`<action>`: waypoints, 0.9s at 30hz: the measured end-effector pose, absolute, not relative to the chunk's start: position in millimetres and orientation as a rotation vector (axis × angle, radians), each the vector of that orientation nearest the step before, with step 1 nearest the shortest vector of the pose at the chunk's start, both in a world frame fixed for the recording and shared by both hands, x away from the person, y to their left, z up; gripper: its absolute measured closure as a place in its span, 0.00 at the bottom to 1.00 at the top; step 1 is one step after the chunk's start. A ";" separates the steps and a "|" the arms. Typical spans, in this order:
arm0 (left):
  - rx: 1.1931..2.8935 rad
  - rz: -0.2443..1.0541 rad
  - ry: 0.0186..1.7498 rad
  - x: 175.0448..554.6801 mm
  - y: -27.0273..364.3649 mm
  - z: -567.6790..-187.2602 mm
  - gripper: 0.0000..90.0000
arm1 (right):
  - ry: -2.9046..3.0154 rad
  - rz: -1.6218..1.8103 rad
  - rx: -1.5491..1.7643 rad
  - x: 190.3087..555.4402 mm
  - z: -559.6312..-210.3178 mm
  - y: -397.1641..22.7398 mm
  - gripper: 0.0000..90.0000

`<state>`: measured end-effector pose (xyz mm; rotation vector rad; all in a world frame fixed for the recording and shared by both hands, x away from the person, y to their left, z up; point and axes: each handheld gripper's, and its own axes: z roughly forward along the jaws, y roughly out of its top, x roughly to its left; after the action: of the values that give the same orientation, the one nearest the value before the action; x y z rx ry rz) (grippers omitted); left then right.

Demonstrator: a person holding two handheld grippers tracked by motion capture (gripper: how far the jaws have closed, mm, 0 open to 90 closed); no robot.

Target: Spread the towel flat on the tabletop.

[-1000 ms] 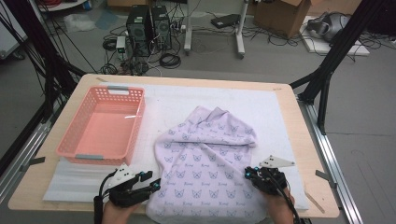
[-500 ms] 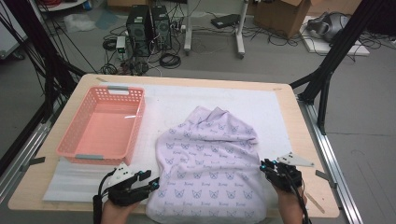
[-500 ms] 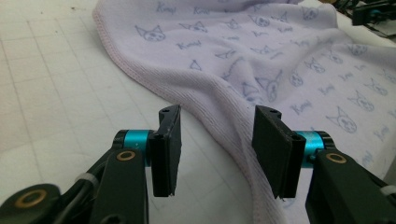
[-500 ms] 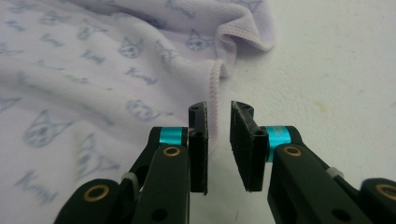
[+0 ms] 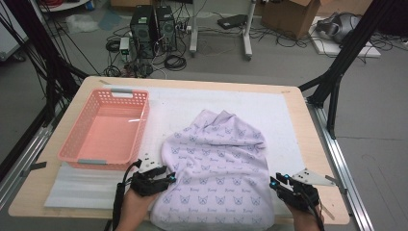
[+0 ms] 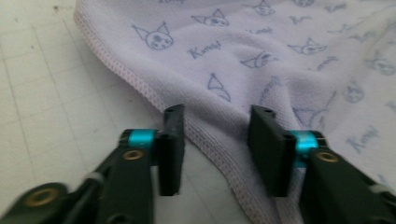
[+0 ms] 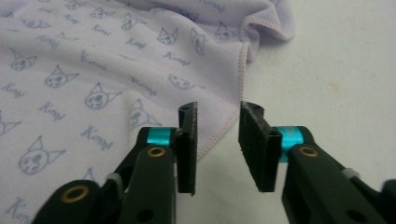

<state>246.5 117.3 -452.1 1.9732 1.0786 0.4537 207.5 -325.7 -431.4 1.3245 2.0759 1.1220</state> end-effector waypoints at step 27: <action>1.845 0.354 1.123 227.7 154.3 -449.5 0.58 | 2.101 1.089 1.335 218.8 -440.7 -326.1 0.77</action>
<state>227.7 154.3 -449.5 1.8454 1.1231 0.3539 218.8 -326.1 -440.7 1.3345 2.1009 1.0891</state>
